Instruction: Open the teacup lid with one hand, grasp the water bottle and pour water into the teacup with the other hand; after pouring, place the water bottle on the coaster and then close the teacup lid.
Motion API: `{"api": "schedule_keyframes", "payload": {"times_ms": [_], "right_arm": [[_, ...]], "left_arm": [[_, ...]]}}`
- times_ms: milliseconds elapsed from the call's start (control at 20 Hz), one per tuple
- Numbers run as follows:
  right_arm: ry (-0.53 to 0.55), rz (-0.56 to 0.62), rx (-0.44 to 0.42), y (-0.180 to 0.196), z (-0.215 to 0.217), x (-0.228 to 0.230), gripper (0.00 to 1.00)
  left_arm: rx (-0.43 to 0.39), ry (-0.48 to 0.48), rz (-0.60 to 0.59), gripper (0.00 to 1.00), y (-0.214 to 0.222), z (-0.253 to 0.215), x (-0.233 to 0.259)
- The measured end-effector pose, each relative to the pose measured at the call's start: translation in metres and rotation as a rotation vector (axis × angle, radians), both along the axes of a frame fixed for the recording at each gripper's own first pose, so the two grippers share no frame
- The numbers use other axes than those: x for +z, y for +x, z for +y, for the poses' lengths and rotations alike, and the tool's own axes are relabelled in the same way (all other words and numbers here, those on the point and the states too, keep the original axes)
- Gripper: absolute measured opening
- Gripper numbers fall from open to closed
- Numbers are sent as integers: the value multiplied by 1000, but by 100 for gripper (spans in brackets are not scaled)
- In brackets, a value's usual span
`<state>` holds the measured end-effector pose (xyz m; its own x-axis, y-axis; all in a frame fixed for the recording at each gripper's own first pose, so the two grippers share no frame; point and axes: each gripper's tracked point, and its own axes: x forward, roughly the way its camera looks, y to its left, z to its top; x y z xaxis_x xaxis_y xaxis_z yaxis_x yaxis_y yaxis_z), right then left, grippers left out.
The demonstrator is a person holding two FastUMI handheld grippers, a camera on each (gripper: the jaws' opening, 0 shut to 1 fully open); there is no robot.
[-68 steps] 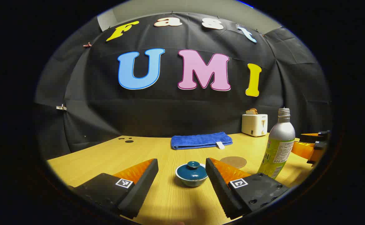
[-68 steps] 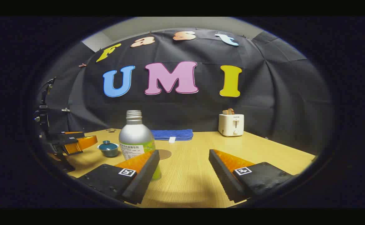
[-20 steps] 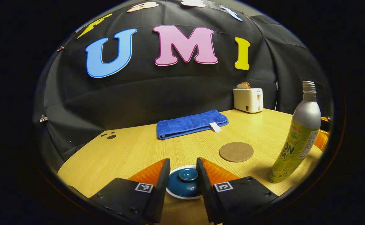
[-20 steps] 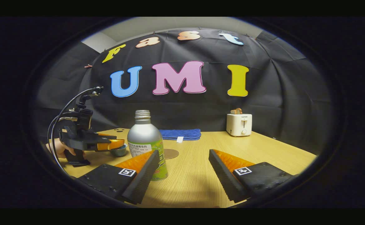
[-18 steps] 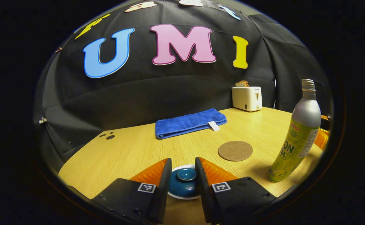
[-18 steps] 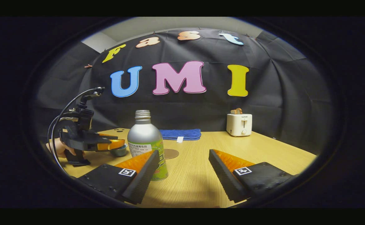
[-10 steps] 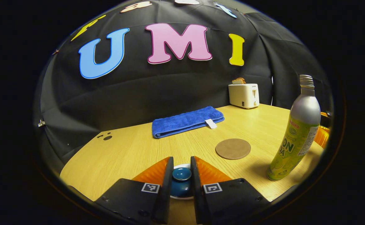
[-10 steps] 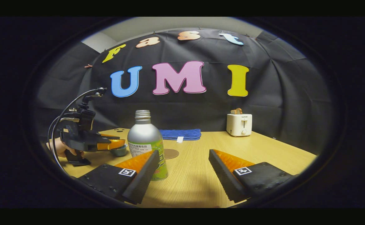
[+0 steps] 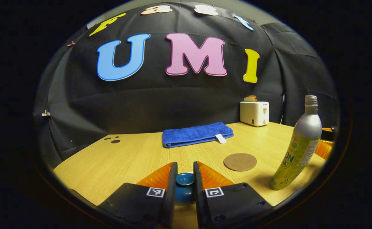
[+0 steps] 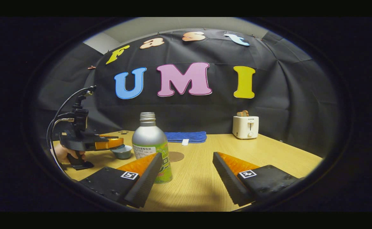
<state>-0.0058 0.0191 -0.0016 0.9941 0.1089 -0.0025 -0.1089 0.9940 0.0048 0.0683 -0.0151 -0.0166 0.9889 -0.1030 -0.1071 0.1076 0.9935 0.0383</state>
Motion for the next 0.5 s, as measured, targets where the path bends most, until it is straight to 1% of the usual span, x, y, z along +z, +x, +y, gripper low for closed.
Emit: {"api": "schedule_keyframes", "payload": {"times_ms": [100,200,350,500], "right_arm": [[1,2,32,-6,6,0,98],[3,2,85,-15,17,0,98],[10,7,101,-24,22,0,98],[67,38,155,-29,45,-3,98]], "left_arm": [[13,-20,-25,32,-4,7,4],[45,-14,-39,32,-7,21,6],[78,-9,-51,32,-15,41,6],[103,-10,-58,31,-24,61,6]]}}
